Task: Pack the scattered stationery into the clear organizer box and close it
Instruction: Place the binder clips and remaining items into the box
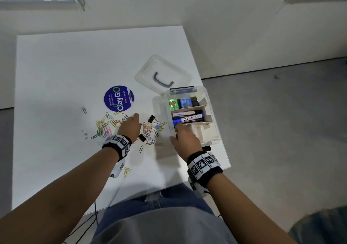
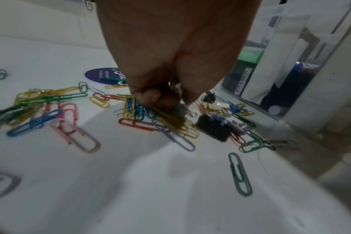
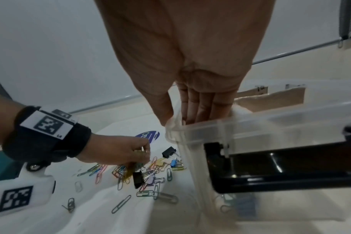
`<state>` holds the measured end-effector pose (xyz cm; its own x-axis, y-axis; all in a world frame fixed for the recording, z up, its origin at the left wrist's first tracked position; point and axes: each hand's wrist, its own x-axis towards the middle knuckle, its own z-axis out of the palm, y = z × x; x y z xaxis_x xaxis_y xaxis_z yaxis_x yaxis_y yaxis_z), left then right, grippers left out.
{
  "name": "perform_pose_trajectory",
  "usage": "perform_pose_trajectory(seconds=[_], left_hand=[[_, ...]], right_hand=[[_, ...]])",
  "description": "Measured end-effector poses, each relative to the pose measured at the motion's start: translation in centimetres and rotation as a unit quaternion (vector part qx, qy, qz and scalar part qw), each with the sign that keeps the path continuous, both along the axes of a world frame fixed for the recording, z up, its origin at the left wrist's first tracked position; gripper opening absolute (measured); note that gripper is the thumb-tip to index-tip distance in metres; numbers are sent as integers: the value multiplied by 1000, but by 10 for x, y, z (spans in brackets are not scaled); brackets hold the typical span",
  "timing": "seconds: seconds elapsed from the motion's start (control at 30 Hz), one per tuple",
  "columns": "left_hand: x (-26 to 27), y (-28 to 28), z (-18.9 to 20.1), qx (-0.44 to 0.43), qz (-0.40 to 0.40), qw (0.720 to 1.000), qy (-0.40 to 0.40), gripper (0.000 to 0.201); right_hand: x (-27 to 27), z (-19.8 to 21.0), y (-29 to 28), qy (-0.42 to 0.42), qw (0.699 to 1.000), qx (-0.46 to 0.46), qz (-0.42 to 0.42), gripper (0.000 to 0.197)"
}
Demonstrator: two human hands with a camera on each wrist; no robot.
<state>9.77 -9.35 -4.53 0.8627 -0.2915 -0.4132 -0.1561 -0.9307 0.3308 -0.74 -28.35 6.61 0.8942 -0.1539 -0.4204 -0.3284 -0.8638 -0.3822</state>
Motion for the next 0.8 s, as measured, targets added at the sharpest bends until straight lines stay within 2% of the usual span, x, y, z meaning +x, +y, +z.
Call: perform_pose_trajectory(seconds=[0.1,0.2,0.27,0.37,0.47,0.6,0.67,0.73,0.8], left_hand=[[-3,5,3,-30,29,999,-21,14],[-8,13,6,-77,48,996,-8,20],[-16,15,8,-96,32,995,11,28],[-33,10,8,-65,-6,997,34,38],[-40,0,6,-38,-16,999,34,29],[-32,-6,18,-35,-11,998,41,18],[-26,-10,32,-77,13,997,15,15],[-23,-22,59,-156,47,987,-7,15],[-24,-41,91,-234,39,971,13,16]], right_hand=[[3,-3,4,3,1000,19,2,29],[9,1,2,14,998,58,-14,24],[14,6,-11,-31,998,47,-37,17],[20,9,-44,-142,984,-10,-105,11],[18,2,-67,-154,975,-92,-134,36],[14,-1,-70,-77,983,-37,-160,55],[12,0,-71,-75,983,-24,-163,59],[12,0,-73,-86,983,-14,-163,63],[15,-2,-75,-97,982,-8,-164,66]])
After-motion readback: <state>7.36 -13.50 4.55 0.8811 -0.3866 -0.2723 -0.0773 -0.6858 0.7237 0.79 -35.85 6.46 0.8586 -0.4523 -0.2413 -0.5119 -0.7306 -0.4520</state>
